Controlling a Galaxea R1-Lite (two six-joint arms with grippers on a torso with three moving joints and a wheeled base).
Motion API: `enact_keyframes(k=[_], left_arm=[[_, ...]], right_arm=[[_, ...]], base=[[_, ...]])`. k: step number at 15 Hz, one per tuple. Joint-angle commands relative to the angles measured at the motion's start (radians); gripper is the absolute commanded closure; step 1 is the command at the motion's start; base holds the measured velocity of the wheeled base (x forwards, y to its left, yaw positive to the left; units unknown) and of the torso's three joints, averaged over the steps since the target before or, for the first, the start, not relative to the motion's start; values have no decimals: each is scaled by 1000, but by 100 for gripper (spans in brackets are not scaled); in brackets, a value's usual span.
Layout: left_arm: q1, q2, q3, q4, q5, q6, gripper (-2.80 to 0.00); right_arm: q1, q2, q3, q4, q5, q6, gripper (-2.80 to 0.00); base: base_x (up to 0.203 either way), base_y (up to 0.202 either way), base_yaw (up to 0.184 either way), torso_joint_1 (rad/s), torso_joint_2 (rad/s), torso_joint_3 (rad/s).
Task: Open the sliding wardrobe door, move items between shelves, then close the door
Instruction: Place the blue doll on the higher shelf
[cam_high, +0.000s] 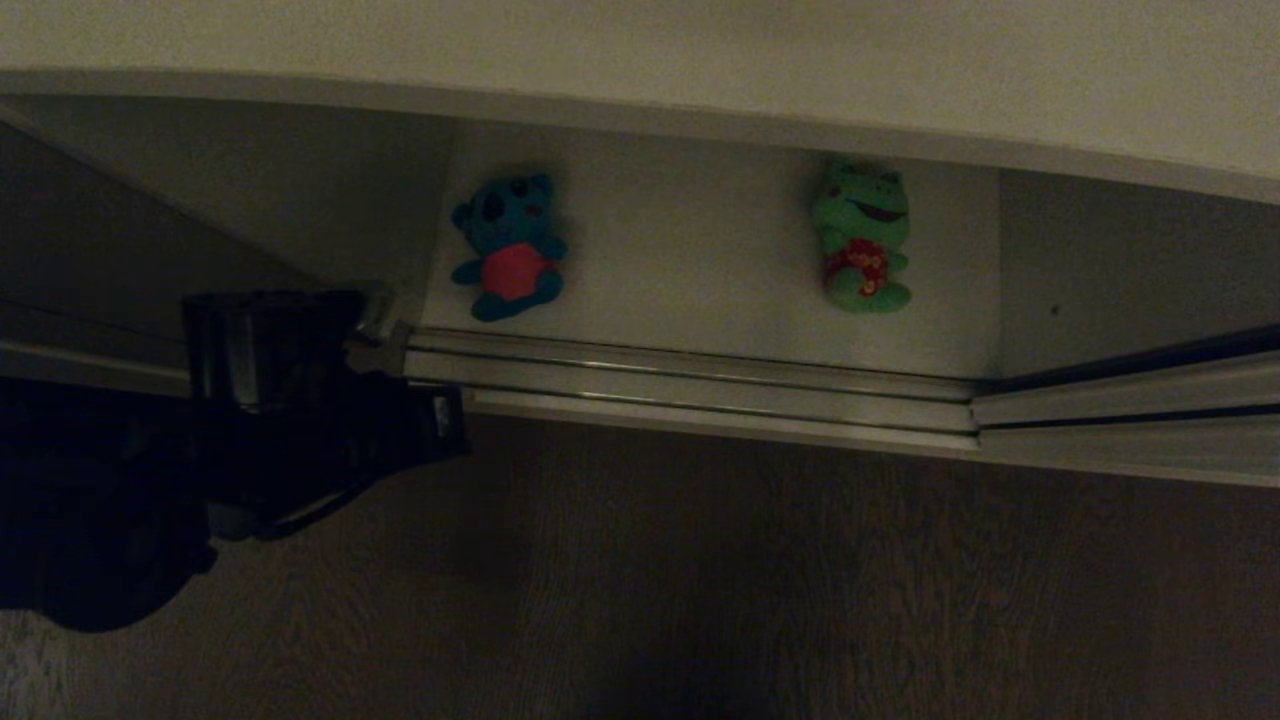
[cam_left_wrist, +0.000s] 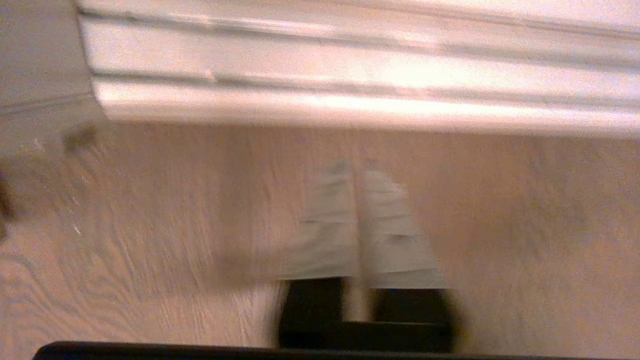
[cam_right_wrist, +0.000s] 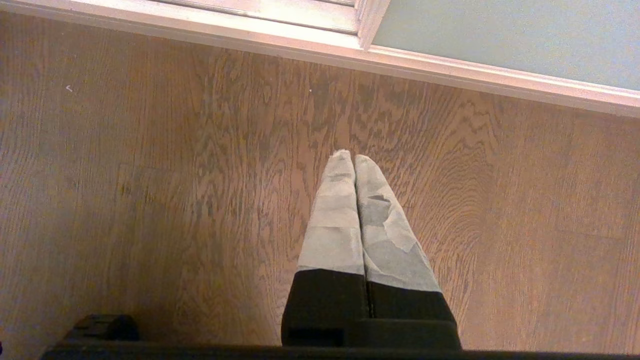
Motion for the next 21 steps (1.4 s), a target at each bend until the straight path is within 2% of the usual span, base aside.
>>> enact_keyframes(k=[1,2,5,8,11,14,19,21], left_arm=[[-9,69,-73,-13,58,-9,-280],[-18,89,-109,-21,95,-16,-280],[-26,119,-185,-22,132,-33,-280],[-28,197,-267,-15,217,-133,-280],[-27,257,-334,-16,275,-169,-280],[-27,348,-442,-11,305,-215,-280],[-28,411,-562,-8,304,-310,-280],[-27,436,-591,-10,302,-314,-280]], right_arm=[[0,-1,0,0,0,0,0],[0,-1,0,0,0,0,0],[0,-2,0,0,0,0,0],[0,-1,0,0,0,0,0],[0,-1,0,0,0,0,0],[0,-1,0,0,0,0,0],[0,-1,0,0,0,0,0],[0,-1,0,-1,0,0,0]], base=[[0,0,0,0,0,0],[0,0,0,0,0,0],[0,0,0,0,0,0],[0,0,0,0,0,0],[0,0,0,0,0,0],[0,0,0,0,0,0],[0,0,0,0,0,0],[0,0,0,0,0,0]])
